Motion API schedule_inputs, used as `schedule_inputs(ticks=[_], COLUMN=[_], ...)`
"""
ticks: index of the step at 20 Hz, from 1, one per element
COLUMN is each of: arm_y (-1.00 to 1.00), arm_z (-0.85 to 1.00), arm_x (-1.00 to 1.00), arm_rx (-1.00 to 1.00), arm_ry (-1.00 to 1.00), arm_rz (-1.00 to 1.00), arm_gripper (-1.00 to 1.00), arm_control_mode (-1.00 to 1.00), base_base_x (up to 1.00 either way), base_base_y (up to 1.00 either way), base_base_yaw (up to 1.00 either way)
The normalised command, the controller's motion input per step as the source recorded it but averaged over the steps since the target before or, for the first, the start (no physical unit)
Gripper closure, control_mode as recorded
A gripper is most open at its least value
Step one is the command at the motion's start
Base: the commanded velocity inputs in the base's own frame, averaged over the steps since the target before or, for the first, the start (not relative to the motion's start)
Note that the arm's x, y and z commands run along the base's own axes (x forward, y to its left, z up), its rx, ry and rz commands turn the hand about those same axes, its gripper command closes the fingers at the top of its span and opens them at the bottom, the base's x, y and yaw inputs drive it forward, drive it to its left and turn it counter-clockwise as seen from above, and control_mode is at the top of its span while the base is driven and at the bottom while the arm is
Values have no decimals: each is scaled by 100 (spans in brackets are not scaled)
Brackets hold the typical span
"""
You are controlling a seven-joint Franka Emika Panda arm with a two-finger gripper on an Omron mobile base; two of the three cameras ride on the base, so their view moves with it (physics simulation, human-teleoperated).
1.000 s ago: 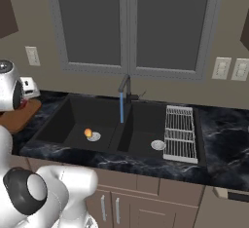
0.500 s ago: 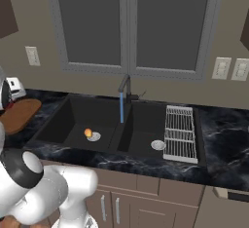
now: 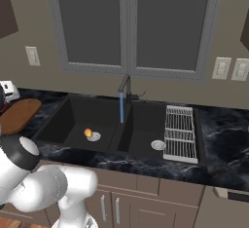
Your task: Pick the mango, apple from the sink and place them on the cutting board to airdry. Then turn off the sink faucet.
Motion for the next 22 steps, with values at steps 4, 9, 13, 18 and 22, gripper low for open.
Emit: schedule_inputs(ticks=[4,9,13,18,22], arm_y=[19,18,21,15,17], arm_z=[-30,-17,-13,-13,-11], arm_x=[19,12,16,18,20], arm_rx=[0,0,0,0,0], arm_ry=[0,0,0,0,0], arm_rz=[0,0,0,0,0], arm_gripper=[100,100,100,100,100], arm_control_mode=[-100,-100,-100,-100,-100], base_base_x=[0,0,0,0,0], base_base_y=[0,0,0,0,0], base_base_yaw=[0,0,0,0,0])
